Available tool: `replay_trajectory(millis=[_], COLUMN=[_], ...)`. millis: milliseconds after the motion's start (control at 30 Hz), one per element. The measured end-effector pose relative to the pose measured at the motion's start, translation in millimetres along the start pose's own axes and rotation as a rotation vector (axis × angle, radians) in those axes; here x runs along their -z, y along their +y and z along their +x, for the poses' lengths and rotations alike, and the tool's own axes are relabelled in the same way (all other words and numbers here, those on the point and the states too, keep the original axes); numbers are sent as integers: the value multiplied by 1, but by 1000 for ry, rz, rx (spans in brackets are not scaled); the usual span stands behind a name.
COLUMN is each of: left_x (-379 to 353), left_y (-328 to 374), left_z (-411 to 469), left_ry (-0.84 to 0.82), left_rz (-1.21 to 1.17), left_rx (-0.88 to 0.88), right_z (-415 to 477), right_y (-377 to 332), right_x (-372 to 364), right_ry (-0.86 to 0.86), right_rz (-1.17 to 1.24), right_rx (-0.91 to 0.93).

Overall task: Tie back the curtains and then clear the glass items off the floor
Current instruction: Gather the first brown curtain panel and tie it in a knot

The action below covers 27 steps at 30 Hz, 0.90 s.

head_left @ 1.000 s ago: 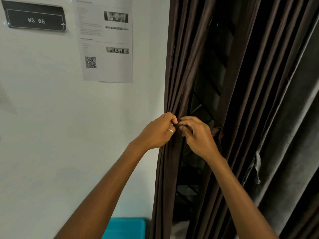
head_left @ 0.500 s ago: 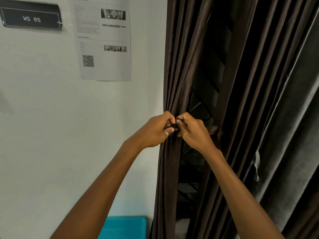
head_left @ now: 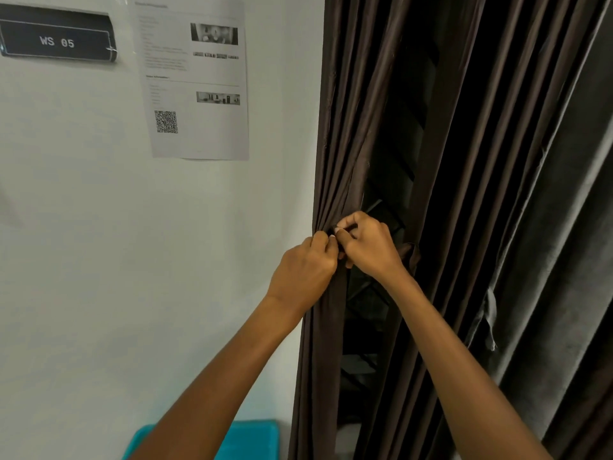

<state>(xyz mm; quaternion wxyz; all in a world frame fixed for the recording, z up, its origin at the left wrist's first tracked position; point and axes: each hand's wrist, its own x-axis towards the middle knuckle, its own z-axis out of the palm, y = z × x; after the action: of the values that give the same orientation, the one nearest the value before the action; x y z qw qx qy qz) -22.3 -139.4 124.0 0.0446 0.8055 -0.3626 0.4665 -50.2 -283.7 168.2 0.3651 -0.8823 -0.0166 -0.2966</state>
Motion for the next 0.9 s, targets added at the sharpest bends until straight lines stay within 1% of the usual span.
replay_trajectory(millis=[67,167,267,400,467,533,600,633,667,700,800,867,900], left_x=[7,21,33,40,41,43,43,43,45,47,53,56,57], left_y=[3,3,-7,-24,-29,-33,-33,-33,-32,-31,-29,-29,-30], left_z=[5,15,33,52,57,60,60,61,62,63,68,71,71], left_ry=[-50,-197,-348,-562,-627,-658,-682,-695,-708,-725,-792,-832,-849], left_rz=[35,48,-117,-309,-369,-398,-415,-416,-418,-416,-409,-406,-405], left_rx=[21,48,55,92,118,131,130,127,120,110,81,70,69], right_z=[-2,-6,-11,-25,-35,-47,-60,-66,-72,-76,-81,-79,-78], right_y=[0,3,6,9,13,16,19,19,21,20,9,2,-1], right_x=[0,1,4,4,-1,-10,-19,-23,-28,-33,-40,-39,-38], right_ry=[-9,-69,-100,-77,-31,85,250,286,270,228,98,39,21], right_rz=[72,170,192,147,137,127,101,103,145,240,664,896,960], right_rx=[-18,-49,-42,45,120,151,81,23,-43,-115,-321,-389,-403])
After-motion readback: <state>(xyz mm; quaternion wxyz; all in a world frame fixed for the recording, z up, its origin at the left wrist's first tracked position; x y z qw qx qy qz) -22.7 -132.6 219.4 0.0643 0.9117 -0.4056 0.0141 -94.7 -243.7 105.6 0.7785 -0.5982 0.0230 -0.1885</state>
